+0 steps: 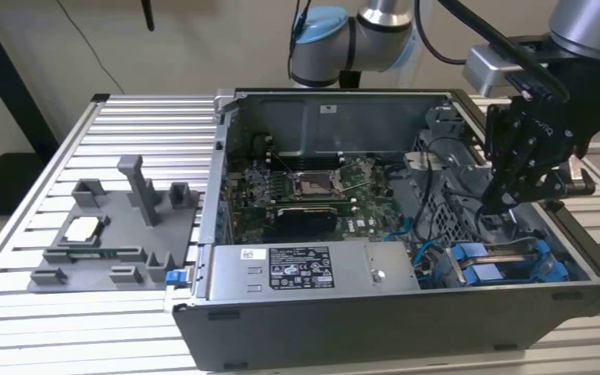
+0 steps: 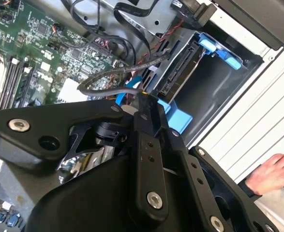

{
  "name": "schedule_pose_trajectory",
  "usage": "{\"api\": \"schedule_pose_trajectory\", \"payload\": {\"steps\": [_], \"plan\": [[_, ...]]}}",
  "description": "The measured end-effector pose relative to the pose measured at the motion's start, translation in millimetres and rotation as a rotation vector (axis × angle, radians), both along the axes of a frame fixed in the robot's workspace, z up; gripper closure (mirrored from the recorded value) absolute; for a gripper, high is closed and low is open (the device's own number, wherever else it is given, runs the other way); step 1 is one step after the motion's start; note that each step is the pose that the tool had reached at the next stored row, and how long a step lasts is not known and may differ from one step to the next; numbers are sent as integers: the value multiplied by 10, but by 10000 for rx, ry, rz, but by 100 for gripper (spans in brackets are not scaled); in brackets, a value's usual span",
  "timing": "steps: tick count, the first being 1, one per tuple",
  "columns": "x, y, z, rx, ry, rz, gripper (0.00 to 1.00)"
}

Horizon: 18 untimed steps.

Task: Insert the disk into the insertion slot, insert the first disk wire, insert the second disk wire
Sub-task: 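Insert the first disk wire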

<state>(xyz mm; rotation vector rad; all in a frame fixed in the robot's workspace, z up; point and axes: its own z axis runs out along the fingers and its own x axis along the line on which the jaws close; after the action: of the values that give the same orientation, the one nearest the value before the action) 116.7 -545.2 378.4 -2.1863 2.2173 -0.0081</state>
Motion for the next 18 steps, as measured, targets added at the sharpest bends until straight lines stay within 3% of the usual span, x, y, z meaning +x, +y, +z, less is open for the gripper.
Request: {"api": "schedule_pose_trajectory", "payload": {"steps": [18], "plan": [[107,-35,-105,-82,40,0,81]]}}
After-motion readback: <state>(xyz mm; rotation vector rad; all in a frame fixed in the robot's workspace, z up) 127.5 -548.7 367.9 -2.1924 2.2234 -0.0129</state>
